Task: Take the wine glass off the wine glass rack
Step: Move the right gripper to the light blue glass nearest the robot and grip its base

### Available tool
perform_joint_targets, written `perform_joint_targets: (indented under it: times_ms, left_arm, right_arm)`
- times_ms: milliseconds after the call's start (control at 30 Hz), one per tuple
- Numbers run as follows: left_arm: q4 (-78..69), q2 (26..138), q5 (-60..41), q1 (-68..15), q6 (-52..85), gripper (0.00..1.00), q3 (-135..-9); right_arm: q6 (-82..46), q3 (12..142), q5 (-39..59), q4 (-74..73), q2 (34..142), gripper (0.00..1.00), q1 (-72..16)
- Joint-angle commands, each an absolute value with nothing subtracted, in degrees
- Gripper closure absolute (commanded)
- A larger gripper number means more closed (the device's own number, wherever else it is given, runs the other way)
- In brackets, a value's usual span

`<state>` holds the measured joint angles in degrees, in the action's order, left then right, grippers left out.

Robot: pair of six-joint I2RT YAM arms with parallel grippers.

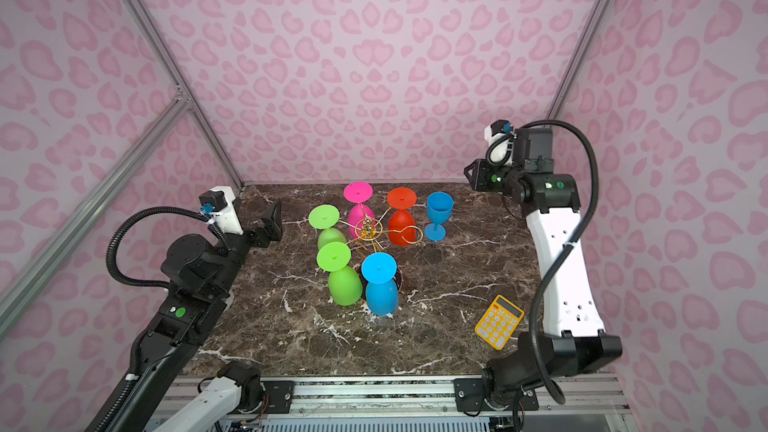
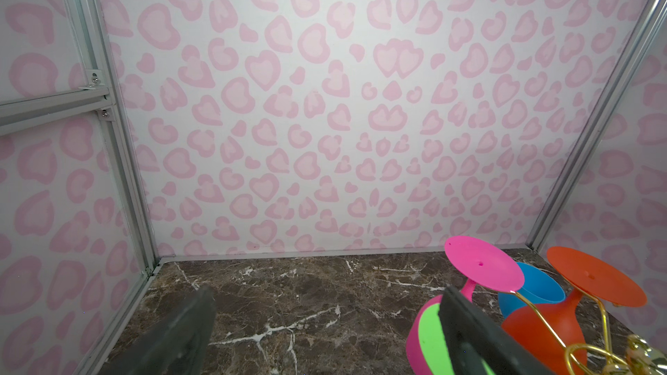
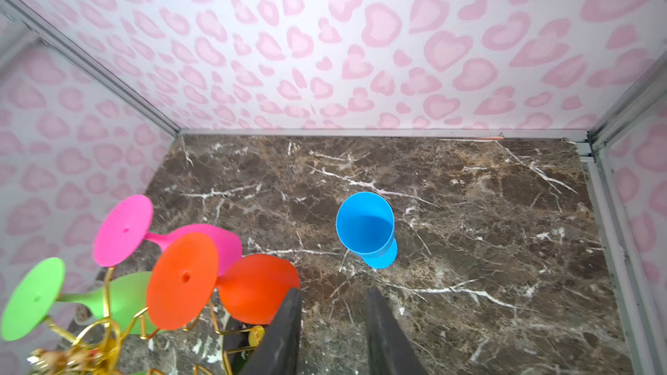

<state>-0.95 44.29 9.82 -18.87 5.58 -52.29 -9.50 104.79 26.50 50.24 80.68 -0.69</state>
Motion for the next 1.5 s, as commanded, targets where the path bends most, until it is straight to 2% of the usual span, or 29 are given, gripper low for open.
perform_joint_targets:
  times_ms: [0, 200, 300, 433, 567, 700, 1000, 1467]
  left_arm:
    - [-3.25, 44.46, 9.32, -18.81, 6.36, 0.02, -53.34]
    - [-3.68, 44.80, 8.49, -18.87, 7.38, 0.02, -53.61]
    - [-3.77, 45.13, 8.21, -18.81, 7.81, 0.02, -53.53]
    - [-3.60, 45.47, 7.90, -18.81, 8.27, 0.02, -53.70]
    - [-3.52, 45.39, 7.73, -18.81, 8.58, 0.02, -53.53]
    - [-3.52, 45.51, 7.56, -18.81, 8.61, 0.02, -53.66]
    - [-3.15, 45.02, 6.79, -18.81, 9.16, 0.02, -53.89]
    - [-3.16, 44.61, 5.91, -18.81, 9.12, 0.02, -53.61]
  right_arm:
    - [-14.77, 99.21, 32.47, 43.62, 74.09, 0.68, -0.78]
    - [-20.96, 89.00, 42.85, 43.85, 62.72, 0.66, -0.75]
    - [-27.82, 80.73, 49.64, 38.83, 57.74, 0.66, -0.85]
    - [-33.30, 73.48, 53.95, 36.45, 52.43, 0.66, -1.57]
    - [-37.97, 67.38, 53.98, 35.37, 47.99, 0.65, -4.76]
    - [-46.39, 58.65, 51.24, 26.44, 44.67, 0.65, -12.06]
    - [-51.68, 53.55, 41.96, 19.28, 46.44, 0.65, -27.50]
    - [-55.52, 51.57, 40.43, 13.45, 49.13, 0.66, -31.60]
